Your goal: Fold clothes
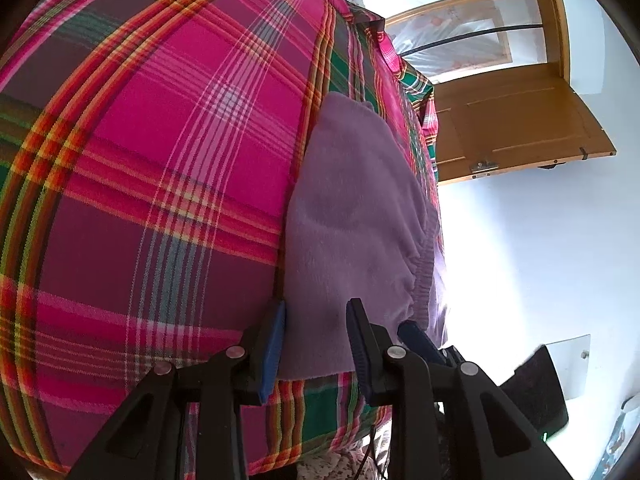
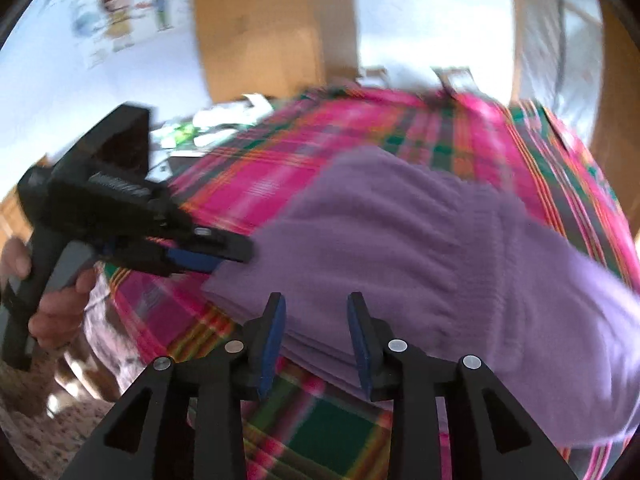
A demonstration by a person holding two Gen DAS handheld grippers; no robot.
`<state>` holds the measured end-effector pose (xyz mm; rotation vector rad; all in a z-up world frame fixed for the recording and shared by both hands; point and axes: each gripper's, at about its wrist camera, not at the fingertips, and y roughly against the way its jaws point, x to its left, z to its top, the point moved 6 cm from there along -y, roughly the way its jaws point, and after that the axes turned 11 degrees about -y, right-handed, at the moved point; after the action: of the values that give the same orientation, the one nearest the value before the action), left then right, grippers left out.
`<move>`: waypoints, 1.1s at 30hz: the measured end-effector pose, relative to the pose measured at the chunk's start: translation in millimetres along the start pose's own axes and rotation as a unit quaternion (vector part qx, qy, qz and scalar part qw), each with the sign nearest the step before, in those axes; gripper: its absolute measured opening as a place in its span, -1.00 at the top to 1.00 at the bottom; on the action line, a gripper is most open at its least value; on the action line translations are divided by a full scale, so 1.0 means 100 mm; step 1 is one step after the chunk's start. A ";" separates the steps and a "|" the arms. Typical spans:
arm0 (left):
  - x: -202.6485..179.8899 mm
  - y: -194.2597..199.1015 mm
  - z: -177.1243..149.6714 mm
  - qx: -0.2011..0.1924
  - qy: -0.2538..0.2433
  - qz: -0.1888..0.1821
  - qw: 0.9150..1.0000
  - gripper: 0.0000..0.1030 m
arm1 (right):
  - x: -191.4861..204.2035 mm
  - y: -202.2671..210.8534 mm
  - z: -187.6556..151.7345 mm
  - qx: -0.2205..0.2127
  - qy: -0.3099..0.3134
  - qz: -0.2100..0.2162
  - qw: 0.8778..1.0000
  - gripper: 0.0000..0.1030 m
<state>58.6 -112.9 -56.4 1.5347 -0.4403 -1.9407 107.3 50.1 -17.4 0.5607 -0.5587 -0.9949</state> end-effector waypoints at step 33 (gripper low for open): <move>0.10 0.05 0.14 0.005 0.028 -0.039 0.999 0.35 | 0.35 -0.62 0.02 -0.010 0.105 -0.101 0.989 0.05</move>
<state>45.5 -124.1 -57.0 1.6306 -0.3722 -1.9502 83.5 -7.6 -50.7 0.7043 -0.3070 -1.1145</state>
